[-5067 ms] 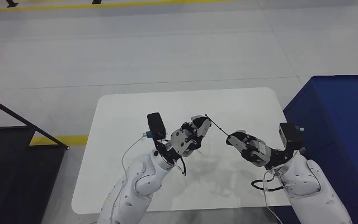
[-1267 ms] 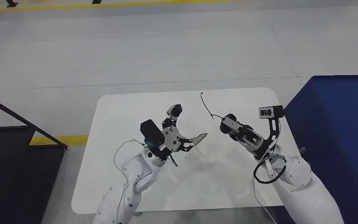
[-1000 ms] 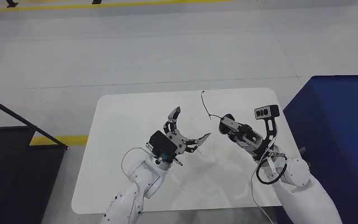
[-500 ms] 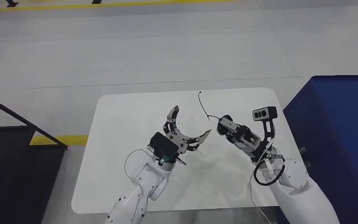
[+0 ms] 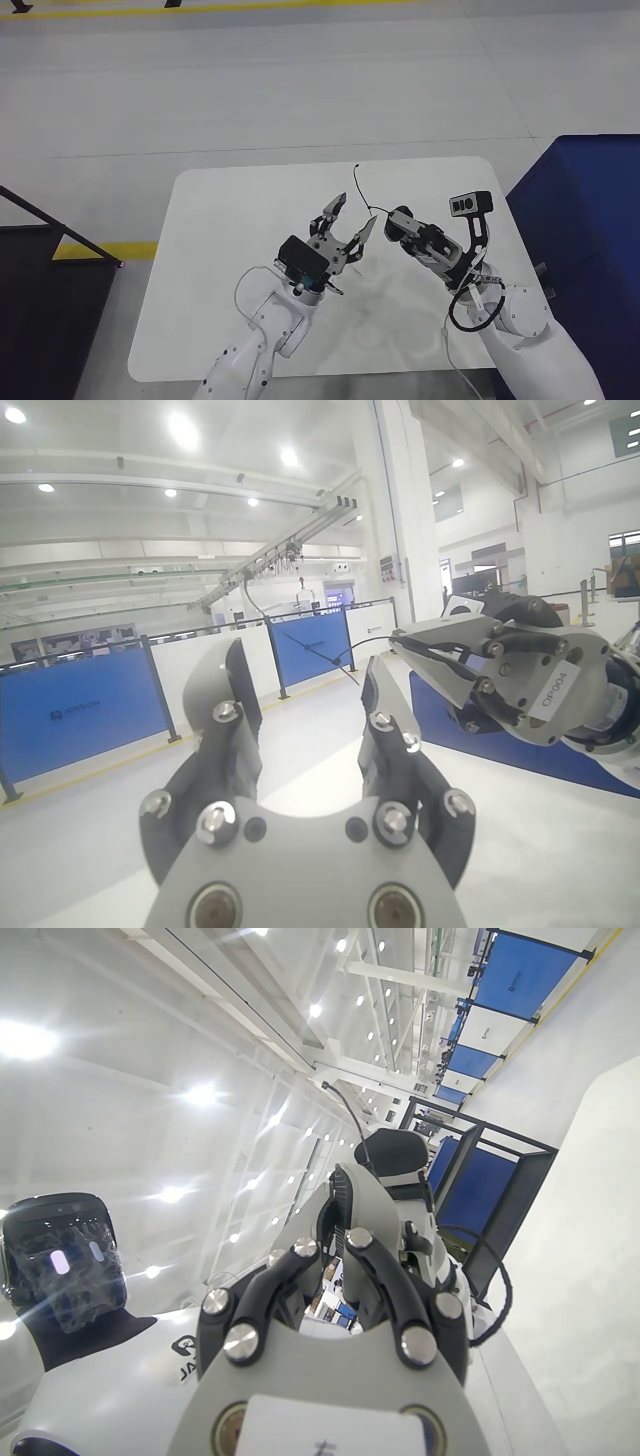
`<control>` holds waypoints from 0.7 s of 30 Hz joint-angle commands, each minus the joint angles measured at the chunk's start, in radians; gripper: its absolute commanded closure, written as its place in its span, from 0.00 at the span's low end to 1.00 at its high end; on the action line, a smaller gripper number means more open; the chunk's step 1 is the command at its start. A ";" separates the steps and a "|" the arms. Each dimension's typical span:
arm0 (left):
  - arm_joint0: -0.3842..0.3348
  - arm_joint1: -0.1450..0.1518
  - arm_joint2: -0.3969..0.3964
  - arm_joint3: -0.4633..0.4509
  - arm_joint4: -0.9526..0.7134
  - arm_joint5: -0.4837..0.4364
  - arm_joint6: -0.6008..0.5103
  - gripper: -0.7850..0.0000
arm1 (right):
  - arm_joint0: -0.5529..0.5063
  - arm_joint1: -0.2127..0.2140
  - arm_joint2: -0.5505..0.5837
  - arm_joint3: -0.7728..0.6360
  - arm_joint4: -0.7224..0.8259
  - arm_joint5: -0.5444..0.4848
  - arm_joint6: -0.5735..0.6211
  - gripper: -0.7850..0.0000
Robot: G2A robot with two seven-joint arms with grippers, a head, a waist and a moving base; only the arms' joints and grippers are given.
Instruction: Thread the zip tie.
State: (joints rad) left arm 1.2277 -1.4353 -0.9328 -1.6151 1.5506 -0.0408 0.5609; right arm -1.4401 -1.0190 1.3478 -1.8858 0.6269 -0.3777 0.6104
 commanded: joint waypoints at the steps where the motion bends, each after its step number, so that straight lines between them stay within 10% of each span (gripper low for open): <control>1: -0.001 -0.001 0.002 0.002 0.002 -0.004 0.001 0.58 | 0.000 0.000 0.000 0.000 0.000 0.000 0.000 1.00; 21: -0.001 -0.006 0.004 0.008 -0.002 -0.039 -0.017 0.84 | 0.000 0.000 0.000 0.000 0.000 0.000 0.000 1.00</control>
State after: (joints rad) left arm 1.2267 -1.4412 -0.9289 -1.6064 1.5507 -0.0789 0.5444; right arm -1.4401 -1.0191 1.3478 -1.8858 0.6269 -0.3778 0.6103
